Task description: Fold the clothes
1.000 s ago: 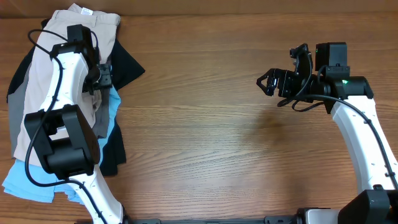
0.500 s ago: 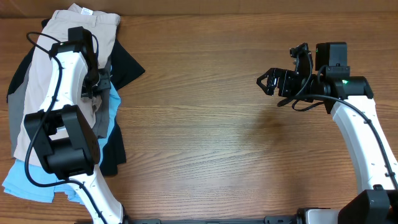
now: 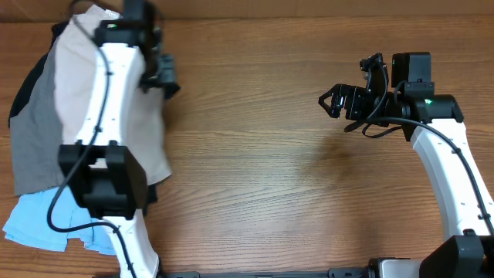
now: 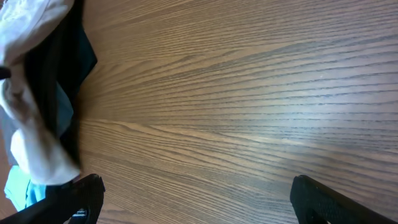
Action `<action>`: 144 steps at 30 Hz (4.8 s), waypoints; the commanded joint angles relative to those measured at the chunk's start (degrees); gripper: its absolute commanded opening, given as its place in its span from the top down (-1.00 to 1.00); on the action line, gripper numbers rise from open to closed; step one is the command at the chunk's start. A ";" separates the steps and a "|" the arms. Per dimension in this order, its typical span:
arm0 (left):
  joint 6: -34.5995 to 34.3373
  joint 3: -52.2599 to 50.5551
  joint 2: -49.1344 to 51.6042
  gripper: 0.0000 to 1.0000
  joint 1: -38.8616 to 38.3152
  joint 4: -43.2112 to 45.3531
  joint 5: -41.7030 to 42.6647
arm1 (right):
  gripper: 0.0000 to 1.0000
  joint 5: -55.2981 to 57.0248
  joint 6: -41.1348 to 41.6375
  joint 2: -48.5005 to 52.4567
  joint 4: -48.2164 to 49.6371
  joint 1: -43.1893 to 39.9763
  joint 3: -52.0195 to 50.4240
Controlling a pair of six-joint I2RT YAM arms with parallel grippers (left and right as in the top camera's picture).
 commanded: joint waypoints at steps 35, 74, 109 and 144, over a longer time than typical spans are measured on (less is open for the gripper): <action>-11.13 0.72 8.35 0.53 -40.30 24.33 26.80 | -1.00 -12.98 3.15 -1.57 1.38 -27.17 3.67; 0.44 31.12 8.37 -1.00 4.35 -14.58 12.26 | -0.85 27.39 10.32 20.06 28.59 31.54 4.00; 0.55 30.97 8.39 -1.00 4.35 -16.57 11.78 | 0.92 35.54 9.31 21.81 -2.97 28.30 30.32; 3.96 30.29 16.04 -1.00 -7.21 -8.59 11.41 | -0.79 7.02 5.51 21.79 -6.67 -20.44 19.96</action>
